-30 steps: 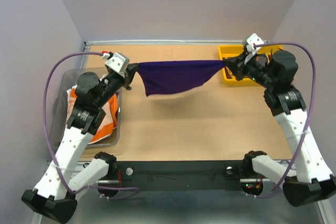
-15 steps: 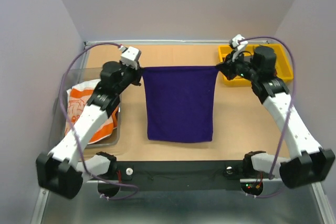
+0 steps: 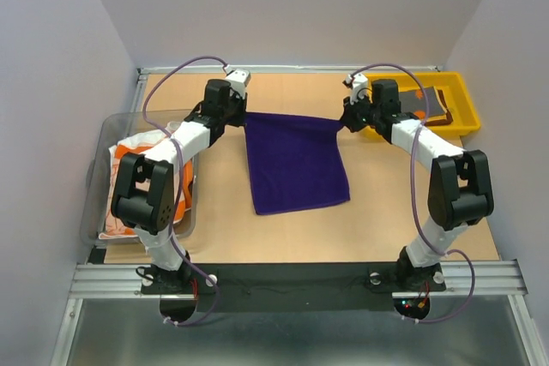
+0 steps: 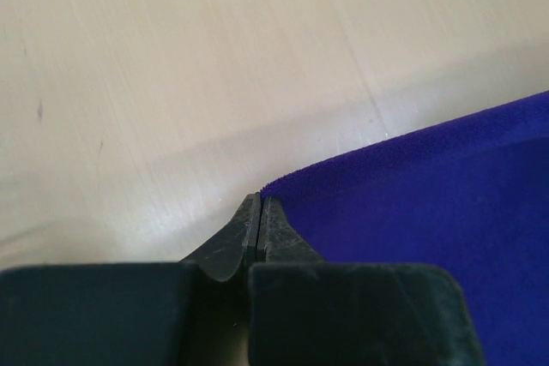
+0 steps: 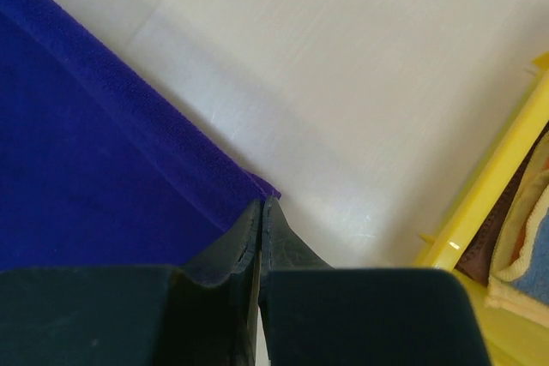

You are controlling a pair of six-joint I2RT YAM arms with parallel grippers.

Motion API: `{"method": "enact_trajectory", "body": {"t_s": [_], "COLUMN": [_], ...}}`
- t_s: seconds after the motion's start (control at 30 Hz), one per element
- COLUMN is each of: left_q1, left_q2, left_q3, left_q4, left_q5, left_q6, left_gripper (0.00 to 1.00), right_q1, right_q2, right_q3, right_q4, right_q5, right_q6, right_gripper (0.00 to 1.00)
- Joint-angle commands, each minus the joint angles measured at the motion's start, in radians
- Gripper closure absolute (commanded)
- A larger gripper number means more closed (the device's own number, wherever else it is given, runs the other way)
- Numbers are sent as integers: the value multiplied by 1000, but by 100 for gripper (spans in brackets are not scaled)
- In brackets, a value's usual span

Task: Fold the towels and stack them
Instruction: Fold the towel

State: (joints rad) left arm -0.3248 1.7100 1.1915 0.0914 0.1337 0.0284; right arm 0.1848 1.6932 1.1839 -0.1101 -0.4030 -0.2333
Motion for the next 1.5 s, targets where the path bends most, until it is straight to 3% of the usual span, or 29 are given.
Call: {"method": "enact_trajectory", "body": {"t_s": [0.0,0.57,1.03,1.47], "left_q1": [9,-5,-62,-166], "left_q2": [-26,-292,-495,-501], "left_q3": [28,-251,-483,-615], "left_q4": [47,-70,-156,-156], "left_q5": [23,107,181,23], "left_q6": [13,-245,-448,-599], "left_gripper": [100,100,100,100], "right_q1": [-4,-4,-4,-4], "right_q2": [-10,-246,-312,-296], "right_q3": [66,-220,-247,-300], "right_q4": [101,87,-194,-252], "right_q5": [12,32,92,98], "right_q6": [-37,92,272,336], "right_gripper": [99,99,99,99]}}
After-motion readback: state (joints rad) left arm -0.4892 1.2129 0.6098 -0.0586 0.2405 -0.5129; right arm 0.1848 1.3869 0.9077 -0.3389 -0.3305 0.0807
